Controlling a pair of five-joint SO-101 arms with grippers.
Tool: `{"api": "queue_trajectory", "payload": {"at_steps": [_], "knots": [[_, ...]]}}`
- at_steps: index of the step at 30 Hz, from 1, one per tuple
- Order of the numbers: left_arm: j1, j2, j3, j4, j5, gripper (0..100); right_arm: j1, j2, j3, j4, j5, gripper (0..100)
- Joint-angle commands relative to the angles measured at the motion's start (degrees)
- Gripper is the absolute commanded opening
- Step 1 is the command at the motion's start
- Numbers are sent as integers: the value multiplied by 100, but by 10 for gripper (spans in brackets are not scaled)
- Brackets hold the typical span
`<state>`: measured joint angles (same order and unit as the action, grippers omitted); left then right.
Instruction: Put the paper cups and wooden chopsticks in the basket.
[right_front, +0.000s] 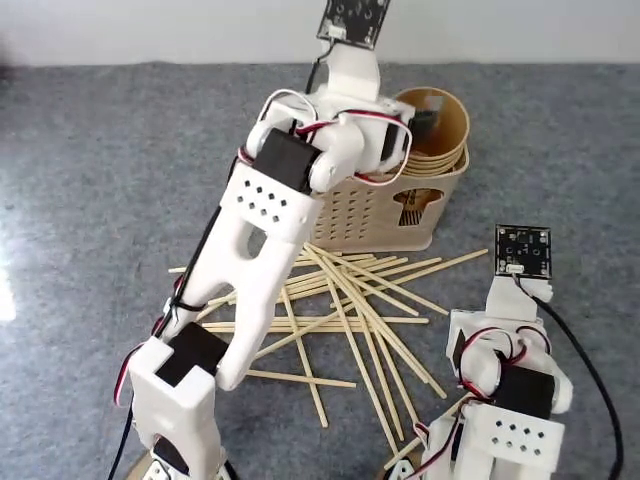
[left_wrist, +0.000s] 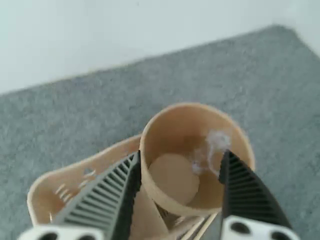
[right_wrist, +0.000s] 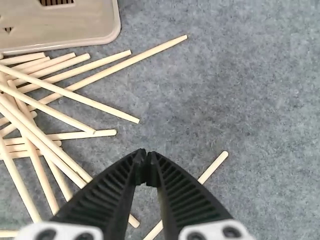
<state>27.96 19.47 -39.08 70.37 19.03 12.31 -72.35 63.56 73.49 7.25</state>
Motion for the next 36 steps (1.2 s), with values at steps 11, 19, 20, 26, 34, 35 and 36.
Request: {"api": "queue_trajectory", "payload": {"at_steps": [11, 19, 20, 26, 34, 35, 36], "knots": [[123, -123, 1622, -1248, -316, 250, -31, -48, -18, -84, -35, 8], [105, -264, 374, -659, -299, 250, -31, -48, -18, -84, -35, 8], [97, -264, 224, -571, -299, 250, -31, -48, -18, -84, -35, 8], [-105, -264, -602, 18, -299, 250, -40, -48, -18, -84, -35, 8], [-730, -211, -945, 316, -299, 250, -40, -48, -9, -84, -35, 8], [-756, -202, -910, 316, -299, 250, -40, -48, -9, -84, -35, 8], [-765, -202, -787, 308, -299, 250, -40, -48, -9, -84, -35, 8]]}}
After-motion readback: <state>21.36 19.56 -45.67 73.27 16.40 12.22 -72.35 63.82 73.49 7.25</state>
